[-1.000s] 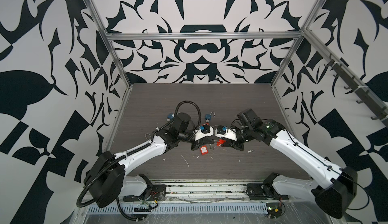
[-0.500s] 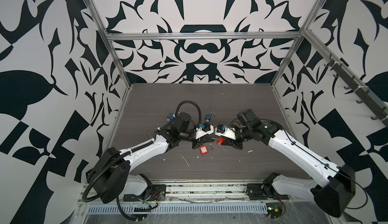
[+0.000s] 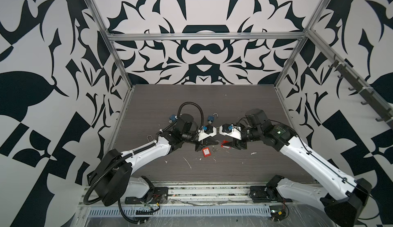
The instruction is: Lock with the key
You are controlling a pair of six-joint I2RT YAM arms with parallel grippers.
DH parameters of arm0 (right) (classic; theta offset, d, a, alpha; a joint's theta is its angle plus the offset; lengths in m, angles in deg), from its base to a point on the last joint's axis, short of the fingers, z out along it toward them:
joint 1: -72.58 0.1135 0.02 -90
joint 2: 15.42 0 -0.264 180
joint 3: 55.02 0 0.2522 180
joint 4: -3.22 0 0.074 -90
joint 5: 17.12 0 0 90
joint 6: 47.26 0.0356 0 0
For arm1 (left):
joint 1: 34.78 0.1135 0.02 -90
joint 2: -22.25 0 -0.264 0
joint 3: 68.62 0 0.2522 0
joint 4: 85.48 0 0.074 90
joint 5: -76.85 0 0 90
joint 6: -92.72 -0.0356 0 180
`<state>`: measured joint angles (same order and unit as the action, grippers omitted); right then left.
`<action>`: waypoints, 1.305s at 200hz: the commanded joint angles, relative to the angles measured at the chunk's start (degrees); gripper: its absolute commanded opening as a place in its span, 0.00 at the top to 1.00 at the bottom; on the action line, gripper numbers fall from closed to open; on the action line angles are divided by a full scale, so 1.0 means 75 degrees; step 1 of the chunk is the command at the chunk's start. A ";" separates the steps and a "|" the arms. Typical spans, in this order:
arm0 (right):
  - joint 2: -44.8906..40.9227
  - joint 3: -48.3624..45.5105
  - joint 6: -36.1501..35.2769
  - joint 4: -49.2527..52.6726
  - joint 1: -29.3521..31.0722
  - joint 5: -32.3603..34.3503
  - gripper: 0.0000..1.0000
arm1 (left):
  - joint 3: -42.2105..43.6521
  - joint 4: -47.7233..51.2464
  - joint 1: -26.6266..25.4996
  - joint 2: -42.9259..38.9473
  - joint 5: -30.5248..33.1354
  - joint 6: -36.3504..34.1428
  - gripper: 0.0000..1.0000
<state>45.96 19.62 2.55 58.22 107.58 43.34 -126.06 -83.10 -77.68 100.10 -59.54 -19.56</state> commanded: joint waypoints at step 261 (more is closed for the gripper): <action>-0.0871 -0.1116 0.0721 -0.0223 -0.0195 0.2027 0.48 | 0.0012 -0.0866 0.0059 -0.0442 -0.0521 0.0461 1.00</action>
<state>42.29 11.60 9.90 60.82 106.30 56.89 -126.37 -87.25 -77.39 98.50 -62.21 -16.77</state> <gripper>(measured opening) 0.507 0.067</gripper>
